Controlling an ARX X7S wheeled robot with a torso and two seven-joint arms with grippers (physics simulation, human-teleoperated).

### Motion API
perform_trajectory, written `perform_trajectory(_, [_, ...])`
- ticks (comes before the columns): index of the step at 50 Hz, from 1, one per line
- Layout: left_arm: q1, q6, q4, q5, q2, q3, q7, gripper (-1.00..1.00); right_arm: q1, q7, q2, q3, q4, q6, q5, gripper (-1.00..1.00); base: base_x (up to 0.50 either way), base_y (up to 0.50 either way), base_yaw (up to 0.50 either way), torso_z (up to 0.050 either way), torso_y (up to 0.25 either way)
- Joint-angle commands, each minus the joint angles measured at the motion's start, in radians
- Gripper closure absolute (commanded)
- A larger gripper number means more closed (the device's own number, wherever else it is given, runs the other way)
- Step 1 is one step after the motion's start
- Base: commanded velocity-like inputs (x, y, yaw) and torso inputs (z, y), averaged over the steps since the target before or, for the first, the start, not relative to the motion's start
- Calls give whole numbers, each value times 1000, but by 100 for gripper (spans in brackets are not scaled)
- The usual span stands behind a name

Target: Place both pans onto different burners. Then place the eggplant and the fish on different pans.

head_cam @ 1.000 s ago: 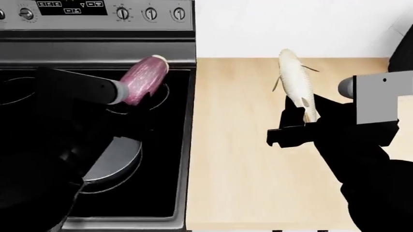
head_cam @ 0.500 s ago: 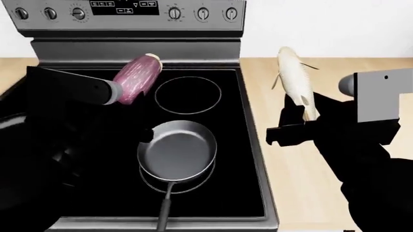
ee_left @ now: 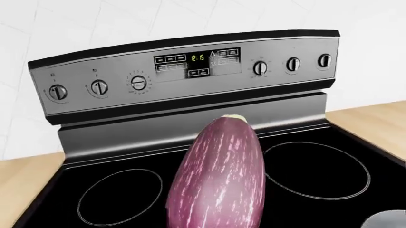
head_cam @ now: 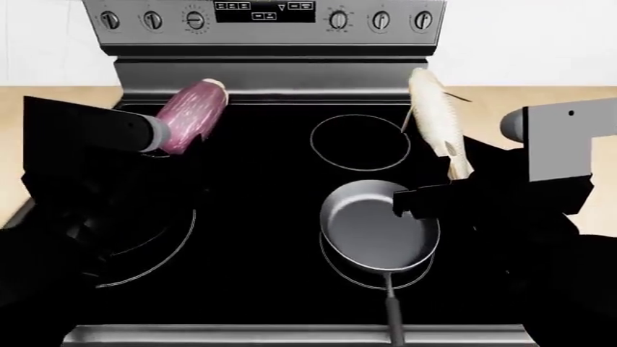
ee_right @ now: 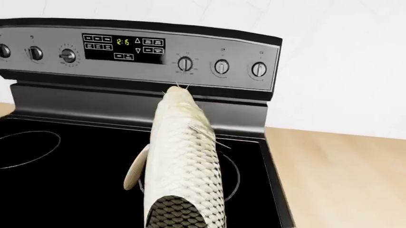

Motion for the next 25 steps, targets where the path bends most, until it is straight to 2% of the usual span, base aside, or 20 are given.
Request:
perform_trajectory(1, [5, 10, -3, -3, -7, -6, -8, 100, 4, -6, -1, 2, -2, 5, -14, 100, 0, 500, 0, 0, 0])
perform_trajectory(7, [30, 24, -9, 7, -18, -12, 1, 100, 2, -22, -5, 6, -6, -4, -30, 100, 0, 500, 0, 0, 0])
perform_trajectory(25, [98, 67, -9, 16, -52, -42, 4, 100, 24, 2, 30, -23, 31, 49, -12, 100, 0, 0, 0, 0, 1])
